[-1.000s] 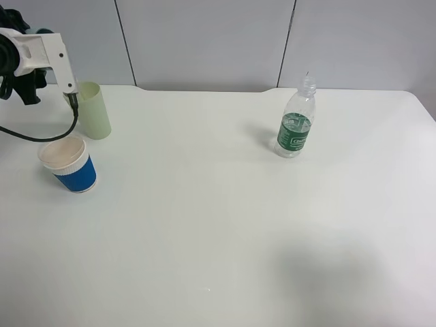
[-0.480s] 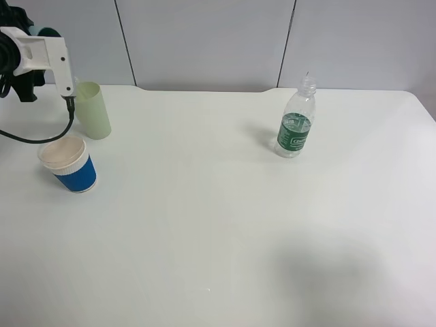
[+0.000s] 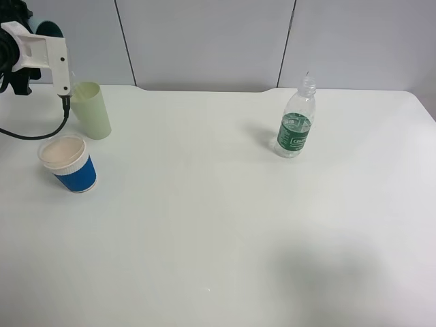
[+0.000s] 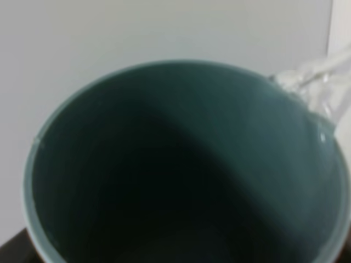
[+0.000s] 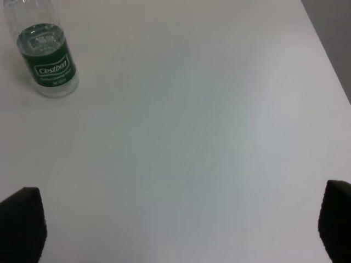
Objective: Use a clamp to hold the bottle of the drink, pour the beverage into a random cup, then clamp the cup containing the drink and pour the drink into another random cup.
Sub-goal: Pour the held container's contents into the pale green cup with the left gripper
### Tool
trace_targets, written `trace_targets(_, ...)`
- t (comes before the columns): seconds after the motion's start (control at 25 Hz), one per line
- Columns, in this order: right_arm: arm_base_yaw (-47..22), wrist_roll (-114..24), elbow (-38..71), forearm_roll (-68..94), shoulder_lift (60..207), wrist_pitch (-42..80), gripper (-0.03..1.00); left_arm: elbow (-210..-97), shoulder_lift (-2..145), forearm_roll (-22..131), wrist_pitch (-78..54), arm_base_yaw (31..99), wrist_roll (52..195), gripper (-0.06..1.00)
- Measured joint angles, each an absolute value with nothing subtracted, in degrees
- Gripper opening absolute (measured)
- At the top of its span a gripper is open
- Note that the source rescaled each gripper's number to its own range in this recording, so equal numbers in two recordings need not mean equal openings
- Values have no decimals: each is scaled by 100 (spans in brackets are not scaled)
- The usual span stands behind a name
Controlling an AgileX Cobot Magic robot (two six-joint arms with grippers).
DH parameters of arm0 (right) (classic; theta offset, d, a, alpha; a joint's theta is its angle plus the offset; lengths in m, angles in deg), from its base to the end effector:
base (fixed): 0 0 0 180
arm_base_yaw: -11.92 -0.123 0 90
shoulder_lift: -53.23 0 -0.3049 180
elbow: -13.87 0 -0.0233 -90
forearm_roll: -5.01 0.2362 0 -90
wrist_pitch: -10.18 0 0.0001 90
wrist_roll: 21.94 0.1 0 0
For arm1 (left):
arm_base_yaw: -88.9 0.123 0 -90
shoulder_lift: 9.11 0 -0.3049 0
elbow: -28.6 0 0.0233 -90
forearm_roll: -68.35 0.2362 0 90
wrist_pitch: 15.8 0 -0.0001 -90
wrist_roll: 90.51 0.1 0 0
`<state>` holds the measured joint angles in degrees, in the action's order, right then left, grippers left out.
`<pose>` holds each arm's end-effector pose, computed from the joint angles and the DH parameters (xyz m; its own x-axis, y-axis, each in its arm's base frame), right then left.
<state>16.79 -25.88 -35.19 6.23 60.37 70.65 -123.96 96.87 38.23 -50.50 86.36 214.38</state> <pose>-0.0296 0.0044 0.2667 -0.4504 -0.0201 -0.8926 0.0422 0.9981 -0.0437 0.3660 0.0123 0.2499 -0.1977 0.9552 0.2203 0.2519 -0.1677 0.9531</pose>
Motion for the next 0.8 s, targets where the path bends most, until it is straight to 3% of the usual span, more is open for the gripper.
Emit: trace_targets(0.8, 1679, -2588, -3519, 623, 6037, 7065, 100, -12396, 9829, 4493, -5626, 8636, 21998, 0)
